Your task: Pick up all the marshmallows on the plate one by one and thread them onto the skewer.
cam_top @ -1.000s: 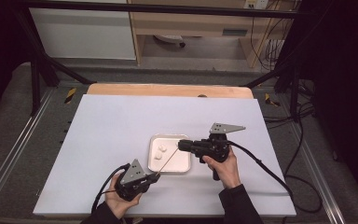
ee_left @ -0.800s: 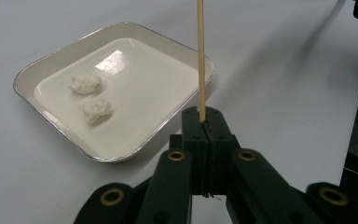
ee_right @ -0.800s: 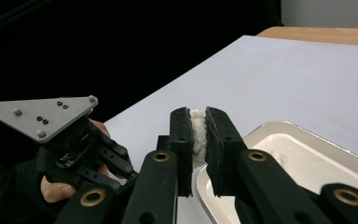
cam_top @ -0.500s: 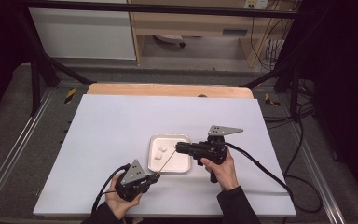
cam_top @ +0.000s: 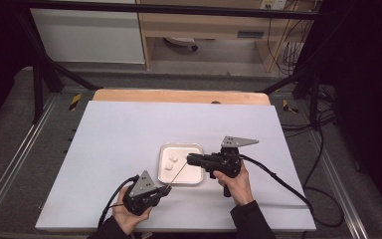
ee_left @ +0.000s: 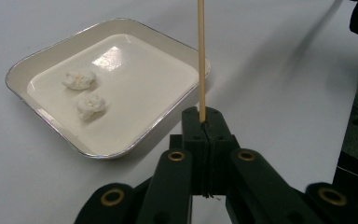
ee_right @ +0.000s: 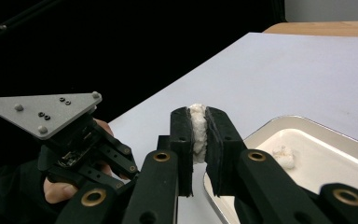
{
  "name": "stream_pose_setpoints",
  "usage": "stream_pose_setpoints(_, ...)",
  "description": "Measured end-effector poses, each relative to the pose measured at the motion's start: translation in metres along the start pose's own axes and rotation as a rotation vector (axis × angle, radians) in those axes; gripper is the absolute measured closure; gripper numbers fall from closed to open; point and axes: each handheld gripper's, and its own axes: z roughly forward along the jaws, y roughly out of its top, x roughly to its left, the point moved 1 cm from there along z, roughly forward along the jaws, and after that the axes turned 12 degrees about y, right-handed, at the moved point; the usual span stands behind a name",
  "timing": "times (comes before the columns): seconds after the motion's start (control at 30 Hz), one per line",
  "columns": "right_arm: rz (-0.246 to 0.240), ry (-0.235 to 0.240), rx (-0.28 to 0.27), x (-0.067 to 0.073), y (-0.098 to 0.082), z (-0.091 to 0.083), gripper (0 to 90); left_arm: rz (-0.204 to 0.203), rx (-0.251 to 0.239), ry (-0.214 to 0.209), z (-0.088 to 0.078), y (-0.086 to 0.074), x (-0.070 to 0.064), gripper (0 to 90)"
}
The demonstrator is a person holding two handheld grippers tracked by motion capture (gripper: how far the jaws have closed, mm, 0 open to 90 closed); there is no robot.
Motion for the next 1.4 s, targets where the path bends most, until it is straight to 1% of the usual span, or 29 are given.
stream_pose_setpoints(0.13, 0.0, 0.0, -0.001, -0.0002, -0.0009, -0.0002, 82.1, -0.007, 0.004, -0.001, -0.0004, 0.0004, 0.0009, 89.0)
stream_pose_setpoints(0.33, -0.001, 0.011, -0.002, 0.001, -0.0023, 0.0007, 82.2, 0.004, 0.001, 0.009, -0.0009, 0.0002, -0.0002, 88.9)
stream_pose_setpoints(0.5, -0.002, 0.018, 0.002, 0.0026, -0.0032, 0.001, 82.3, 0.011, 0.006, 0.009, -0.0006, 0.0004, -0.0012, 88.9)
stream_pose_setpoints(0.93, -0.008, 0.038, 0.001, 0.0052, -0.007, 0.0037, 82.4, 0.016, 0.009, 0.007, -0.0006, 0.0006, -0.0025, 89.0)
stream_pose_setpoints(1.07, -0.011, 0.037, 0.01, 0.0053, -0.008, 0.0043, 82.5, 0.022, 0.015, 0.012, 0.0, 0.0002, -0.0028, 89.0)
stream_pose_setpoints(1.4, -0.012, 0.028, 0.024, 0.0058, -0.0101, 0.0053, 82.5, 0.024, 0.02, 0.009, 0.0005, 0.0001, -0.0027, 89.0)
